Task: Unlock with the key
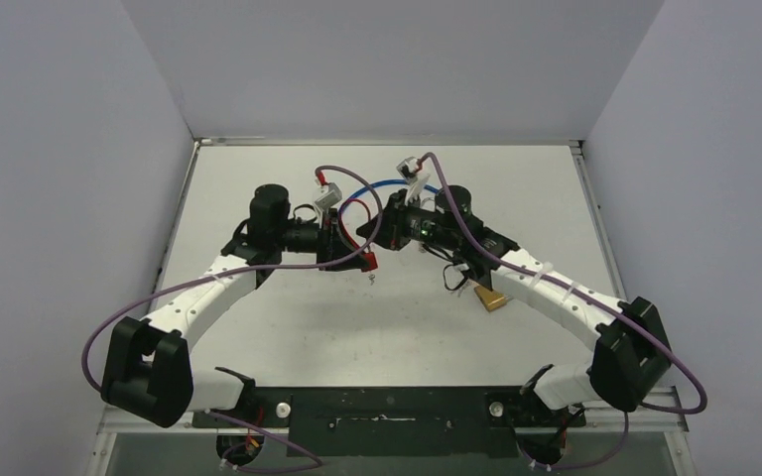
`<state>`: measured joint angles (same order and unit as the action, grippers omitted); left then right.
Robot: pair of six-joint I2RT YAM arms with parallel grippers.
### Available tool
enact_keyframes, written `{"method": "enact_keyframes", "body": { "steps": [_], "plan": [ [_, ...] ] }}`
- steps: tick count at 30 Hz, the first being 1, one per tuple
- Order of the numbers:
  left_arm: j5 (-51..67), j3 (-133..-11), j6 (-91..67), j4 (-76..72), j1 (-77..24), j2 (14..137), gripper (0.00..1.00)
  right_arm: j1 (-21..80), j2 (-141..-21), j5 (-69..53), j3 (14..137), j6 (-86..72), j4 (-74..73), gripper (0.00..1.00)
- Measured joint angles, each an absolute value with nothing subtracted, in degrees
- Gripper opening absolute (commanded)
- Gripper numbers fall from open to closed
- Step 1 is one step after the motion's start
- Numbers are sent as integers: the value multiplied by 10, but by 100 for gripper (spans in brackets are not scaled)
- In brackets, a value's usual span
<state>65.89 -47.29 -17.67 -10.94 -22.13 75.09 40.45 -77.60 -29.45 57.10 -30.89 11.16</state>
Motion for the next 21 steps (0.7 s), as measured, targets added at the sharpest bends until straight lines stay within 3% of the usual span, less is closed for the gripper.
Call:
{"method": "enact_keyframes", "body": {
  "steps": [6, 13, 21],
  "plan": [
    [602, -571, 9, 130, -215, 775, 0, 415, -848, -265, 652, -346, 50, 0],
    [575, -573, 74, 216, -215, 778, 0, 435, -860, -229, 670, -312, -22, 0],
    [586, -585, 94, 218, -229, 785, 0, 404, -799, -256, 594, -357, 43, 0]
  ]
}}
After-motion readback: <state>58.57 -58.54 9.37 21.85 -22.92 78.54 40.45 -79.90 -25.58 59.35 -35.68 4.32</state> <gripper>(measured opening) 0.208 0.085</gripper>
